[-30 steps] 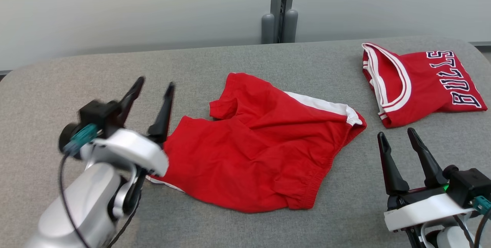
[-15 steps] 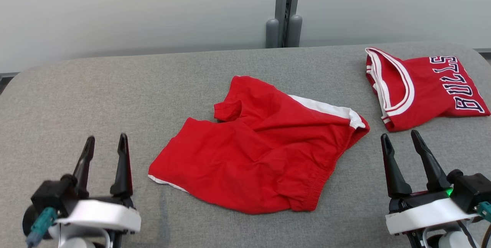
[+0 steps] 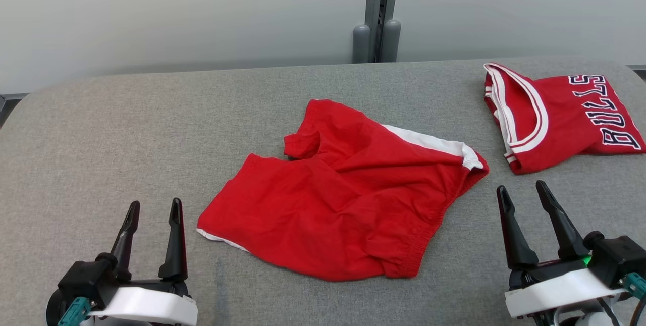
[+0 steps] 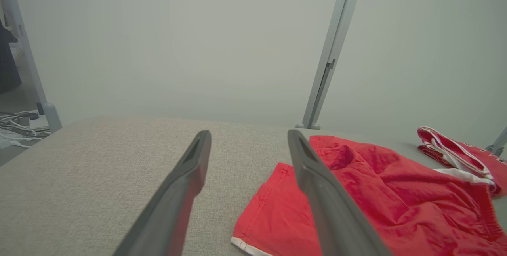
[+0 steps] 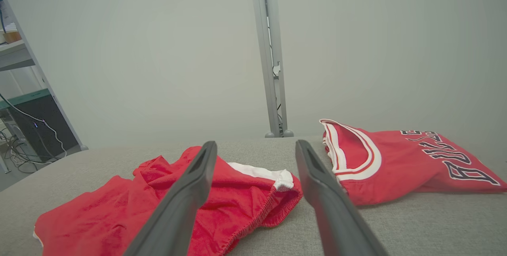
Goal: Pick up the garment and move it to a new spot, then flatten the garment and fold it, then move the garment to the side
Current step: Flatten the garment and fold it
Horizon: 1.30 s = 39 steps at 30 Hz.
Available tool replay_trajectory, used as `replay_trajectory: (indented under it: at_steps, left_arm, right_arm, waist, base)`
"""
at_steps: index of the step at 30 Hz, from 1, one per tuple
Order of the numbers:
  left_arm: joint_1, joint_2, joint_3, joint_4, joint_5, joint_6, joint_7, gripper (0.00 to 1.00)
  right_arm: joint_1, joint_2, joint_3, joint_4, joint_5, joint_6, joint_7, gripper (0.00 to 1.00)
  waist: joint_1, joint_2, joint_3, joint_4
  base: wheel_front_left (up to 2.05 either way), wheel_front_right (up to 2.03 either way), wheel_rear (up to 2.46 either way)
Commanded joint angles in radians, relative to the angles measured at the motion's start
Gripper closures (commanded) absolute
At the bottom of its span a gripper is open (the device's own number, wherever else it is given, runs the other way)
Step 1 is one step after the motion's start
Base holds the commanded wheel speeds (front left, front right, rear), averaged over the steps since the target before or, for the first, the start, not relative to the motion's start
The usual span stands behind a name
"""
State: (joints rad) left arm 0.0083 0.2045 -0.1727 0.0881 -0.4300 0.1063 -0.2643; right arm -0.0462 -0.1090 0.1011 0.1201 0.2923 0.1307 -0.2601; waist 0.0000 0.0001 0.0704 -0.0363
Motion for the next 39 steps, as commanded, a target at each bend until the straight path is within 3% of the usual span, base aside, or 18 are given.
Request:
replay_trajectory:
  at_steps: [1, 13, 25, 31, 39]
  left_arm:
    - [-0.005, 0.000, 0.010, 0.003, 0.008, -0.005, -0.002, 0.00]
    - [-0.008, -0.046, 0.047, 0.039, 0.058, -0.053, -0.002, 0.00]
    - [-0.021, -0.070, 0.039, 0.078, 0.073, -0.082, -0.002, 0.00]
    - [-0.041, -0.073, 0.038, 0.092, 0.077, -0.092, -0.002, 0.00]
    - [-0.062, -0.073, 0.037, 0.101, 0.079, -0.102, -0.002, 0.00]
  right_arm:
    - [0.001, -0.010, -0.003, 0.001, 0.002, 0.001, -0.004, 0.00]
    - [0.008, -0.035, 0.046, 0.038, 0.022, 0.001, -0.004, 0.00]
    - [-0.028, -0.238, 0.412, 0.107, 0.316, 0.001, 0.210, 0.00]
    - [-0.075, -0.269, 0.517, 0.139, 0.399, 0.001, 0.252, 0.00]
    - [-0.130, -0.264, 0.553, 0.220, 0.420, 0.001, 0.247, 0.00]
  waist:
    - [0.0000, -0.0001, 0.000, -0.001]
    - [0.0000, -0.0001, -0.009, 0.008]
    - [0.0000, -0.0001, -0.007, 0.052]
    - [0.0000, -0.0001, 0.010, 0.088]
    - [0.0000, -0.0001, 0.033, 0.128]
  base:
    - [0.00, 0.00, 0.00]
    - [0.00, 0.00, 0.00]
    - [0.00, 0.00, 0.00]
    - [0.00, 0.00, 0.00]
    - [0.00, 0.00, 0.00]
